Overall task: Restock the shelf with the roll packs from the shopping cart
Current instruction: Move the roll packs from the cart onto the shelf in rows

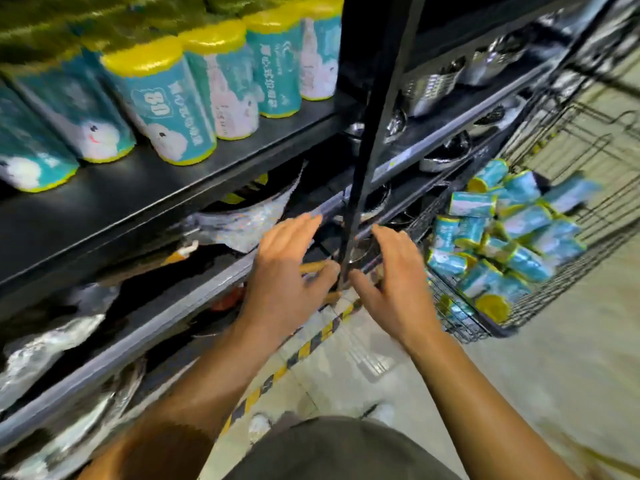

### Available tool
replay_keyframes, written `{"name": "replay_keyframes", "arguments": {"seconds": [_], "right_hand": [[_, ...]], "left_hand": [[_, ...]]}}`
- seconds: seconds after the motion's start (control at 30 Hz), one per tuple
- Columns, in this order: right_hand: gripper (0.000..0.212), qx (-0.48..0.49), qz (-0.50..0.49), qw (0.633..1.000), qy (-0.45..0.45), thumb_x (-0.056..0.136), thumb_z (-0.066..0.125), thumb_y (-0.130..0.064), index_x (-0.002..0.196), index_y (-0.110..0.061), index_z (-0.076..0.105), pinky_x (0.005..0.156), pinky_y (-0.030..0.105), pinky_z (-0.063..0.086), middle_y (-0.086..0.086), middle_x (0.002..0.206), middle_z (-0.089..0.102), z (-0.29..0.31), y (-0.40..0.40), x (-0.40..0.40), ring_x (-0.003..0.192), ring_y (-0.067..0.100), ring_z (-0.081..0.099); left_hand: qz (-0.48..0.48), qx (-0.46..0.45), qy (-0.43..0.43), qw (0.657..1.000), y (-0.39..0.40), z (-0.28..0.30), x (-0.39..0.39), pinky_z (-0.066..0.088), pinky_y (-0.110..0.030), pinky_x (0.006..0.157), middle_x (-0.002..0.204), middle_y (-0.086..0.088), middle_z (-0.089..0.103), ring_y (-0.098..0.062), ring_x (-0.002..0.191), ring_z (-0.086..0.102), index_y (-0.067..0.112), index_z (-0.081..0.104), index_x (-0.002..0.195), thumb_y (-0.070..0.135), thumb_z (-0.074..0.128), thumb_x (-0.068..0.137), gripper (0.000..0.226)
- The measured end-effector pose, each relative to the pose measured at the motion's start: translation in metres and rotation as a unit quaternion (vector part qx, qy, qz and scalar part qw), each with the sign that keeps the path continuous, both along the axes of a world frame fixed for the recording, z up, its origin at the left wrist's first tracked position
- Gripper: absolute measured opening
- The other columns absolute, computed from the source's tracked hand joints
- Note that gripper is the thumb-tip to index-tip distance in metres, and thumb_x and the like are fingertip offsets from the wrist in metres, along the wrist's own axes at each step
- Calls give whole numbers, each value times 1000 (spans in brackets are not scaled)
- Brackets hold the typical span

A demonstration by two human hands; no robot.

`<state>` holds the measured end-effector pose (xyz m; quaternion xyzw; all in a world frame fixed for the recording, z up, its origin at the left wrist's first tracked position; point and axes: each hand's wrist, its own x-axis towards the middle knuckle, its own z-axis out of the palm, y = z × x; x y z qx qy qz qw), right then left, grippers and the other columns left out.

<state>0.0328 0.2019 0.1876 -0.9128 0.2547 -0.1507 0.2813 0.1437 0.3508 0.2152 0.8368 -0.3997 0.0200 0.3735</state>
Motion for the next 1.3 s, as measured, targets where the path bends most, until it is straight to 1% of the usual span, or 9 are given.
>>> {"name": "replay_keyframes", "arguments": {"seconds": [0.17, 0.27, 0.37, 0.53, 0.67, 0.77, 0.97, 1.17, 1.3], "right_hand": [[74, -3, -97, 995, 31, 88, 52, -51, 149, -11, 41, 113, 51, 36, 9, 148, 46, -27, -80, -73, 138, 34, 40], [70, 12, -154, 987, 40, 88, 58, -44, 144, -4, 47, 110, 49, 39, 17, 141, 53, -42, -120, -105, 131, 38, 47], [69, 40, -206, 976, 55, 88, 67, -37, 144, -1, 47, 112, 49, 37, 20, 141, 53, -58, -151, -130, 131, 40, 47], [70, 77, -277, 956, 56, 87, 66, -36, 144, 1, 47, 114, 45, 36, 21, 143, 52, -81, -194, -156, 133, 39, 47], [73, 113, -318, 938, 80, 88, 71, -33, 146, 0, 44, 116, 45, 34, 20, 147, 49, -99, -234, -158, 136, 38, 43], [73, 132, -353, 922, 86, 86, 67, -39, 145, 0, 45, 113, 46, 37, 20, 144, 51, -112, -269, -150, 134, 38, 45], [70, 191, -407, 885, 119, 88, 71, -28, 146, 1, 43, 113, 40, 33, 21, 142, 49, -140, -349, -118, 133, 37, 44], [62, 303, -485, 812, 115, 91, 69, -30, 143, -6, 46, 103, 38, 40, 17, 138, 53, -188, -418, -88, 128, 33, 48], [54, 382, -596, 704, 48, 94, 67, -30, 138, -6, 48, 89, 28, 41, 3, 122, 55, -229, -460, -80, 113, 21, 54]], "left_hand": [[-73, 58, 54, 994, -98, -29, -47, 30, -38, 118, 153, -1, 44, -20, 143, 35, 19, 44, 148, 53, 53, 86, 71], [-102, 75, 60, 990, -150, -41, -69, 28, -31, 115, 146, -5, 52, -22, 137, 42, 14, 51, 143, 52, 52, 85, 70], [-133, 80, 52, 987, -192, -53, -83, 33, -33, 111, 139, -10, 58, -26, 131, 50, 7, 56, 137, 47, 55, 85, 66], [-178, 130, 67, 973, -253, -67, -88, 34, -37, 112, 143, -6, 54, -25, 133, 47, 12, 51, 142, 42, 60, 86, 65], [-205, 158, 64, 964, -306, -86, -79, 35, -39, 112, 143, -9, 54, -27, 132, 48, 10, 50, 143, 38, 63, 85, 66], [-239, 172, 61, 954, -352, -103, -64, 32, -36, 112, 146, -9, 52, -28, 134, 46, 11, 47, 145, 32, 68, 87, 65], [-288, 184, 73, 937, -459, -126, -26, 27, -23, 107, 141, -14, 54, -23, 128, 44, 4, 50, 142, 26, 74, 86, 64], [-326, 225, 88, 914, -554, -168, 13, 30, -29, 110, 142, -15, 54, -31, 131, 48, 4, 50, 142, 23, 74, 87, 63], [-337, 252, 80, 903, -609, -208, 29, 35, -37, 107, 138, -23, 54, -37, 128, 48, -1, 50, 139, 11, 79, 81, 66]]}}
